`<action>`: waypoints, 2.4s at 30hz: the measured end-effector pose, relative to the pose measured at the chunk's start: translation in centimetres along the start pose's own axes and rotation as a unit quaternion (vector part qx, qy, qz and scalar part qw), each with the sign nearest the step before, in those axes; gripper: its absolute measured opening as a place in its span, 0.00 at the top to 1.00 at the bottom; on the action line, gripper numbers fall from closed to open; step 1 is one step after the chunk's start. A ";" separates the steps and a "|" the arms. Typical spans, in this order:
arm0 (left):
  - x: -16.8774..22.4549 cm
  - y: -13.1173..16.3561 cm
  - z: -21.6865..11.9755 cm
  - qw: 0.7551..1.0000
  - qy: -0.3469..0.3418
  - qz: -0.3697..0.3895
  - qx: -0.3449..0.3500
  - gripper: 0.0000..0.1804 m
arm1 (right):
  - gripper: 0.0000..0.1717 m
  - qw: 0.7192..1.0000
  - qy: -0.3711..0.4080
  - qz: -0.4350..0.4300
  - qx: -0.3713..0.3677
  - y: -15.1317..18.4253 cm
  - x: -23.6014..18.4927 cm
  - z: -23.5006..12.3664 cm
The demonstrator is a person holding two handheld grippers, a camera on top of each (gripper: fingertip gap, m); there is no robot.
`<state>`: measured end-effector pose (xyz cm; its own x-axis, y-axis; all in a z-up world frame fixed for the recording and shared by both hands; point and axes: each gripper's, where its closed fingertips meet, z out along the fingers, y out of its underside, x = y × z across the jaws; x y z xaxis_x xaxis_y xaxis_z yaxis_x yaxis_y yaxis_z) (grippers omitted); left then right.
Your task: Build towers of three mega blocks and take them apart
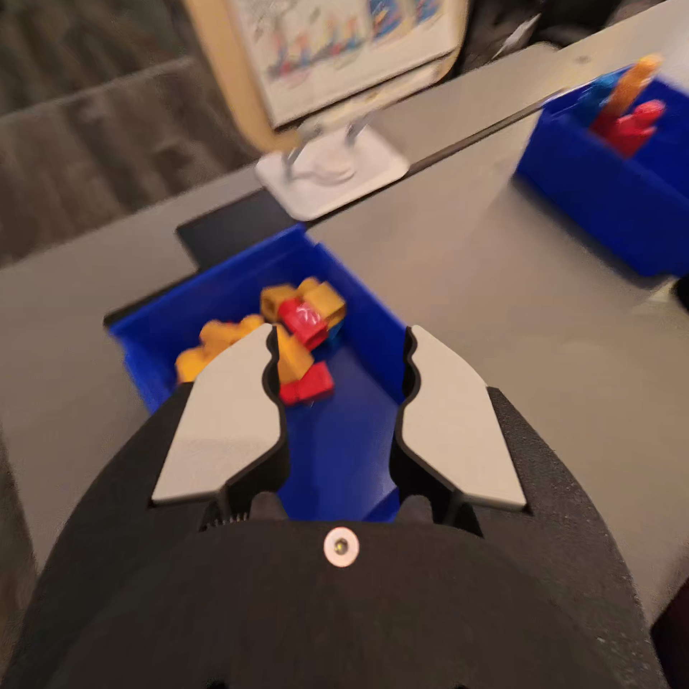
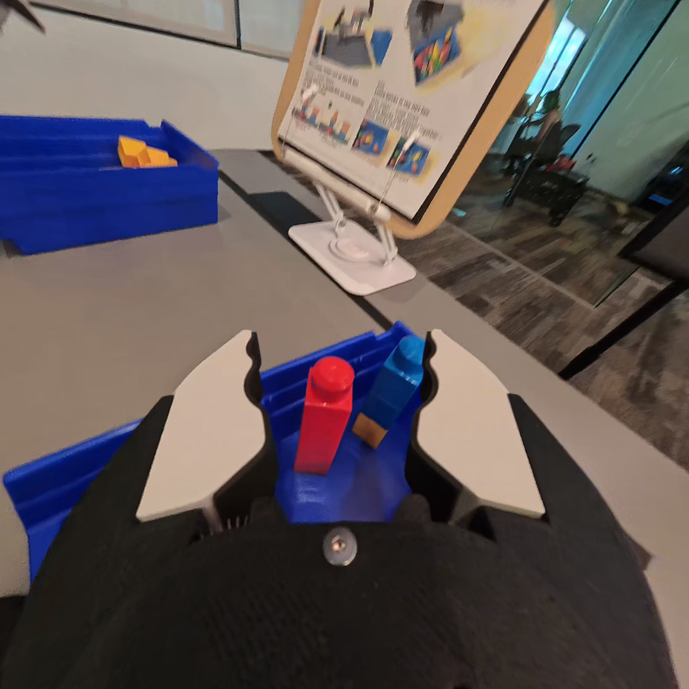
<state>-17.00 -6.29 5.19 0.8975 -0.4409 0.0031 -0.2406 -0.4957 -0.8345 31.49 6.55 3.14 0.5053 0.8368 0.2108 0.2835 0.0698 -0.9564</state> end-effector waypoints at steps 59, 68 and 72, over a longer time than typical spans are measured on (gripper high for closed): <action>9.0 -2.6 4.4 0.984 0.178 0.022 -0.017 0.80 | 0.57 0.966 -0.239 0.003 0.093 -11.4 -17.2 7.7; 22.4 -5.0 2.9 0.927 0.346 0.138 0.033 0.80 | 0.67 0.873 -0.419 0.177 0.174 -13.6 -26.0 10.2; 23.2 -4.3 3.5 0.916 0.382 0.124 0.015 0.80 | 0.81 0.865 -0.455 0.168 0.130 -12.2 -27.3 10.3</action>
<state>6.16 -11.77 6.97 0.2932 -0.9378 0.1861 -0.3820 -0.2934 -0.8764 5.89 -11.53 7.01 -0.3602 0.9063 -0.2211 -0.0083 -0.2401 -0.9707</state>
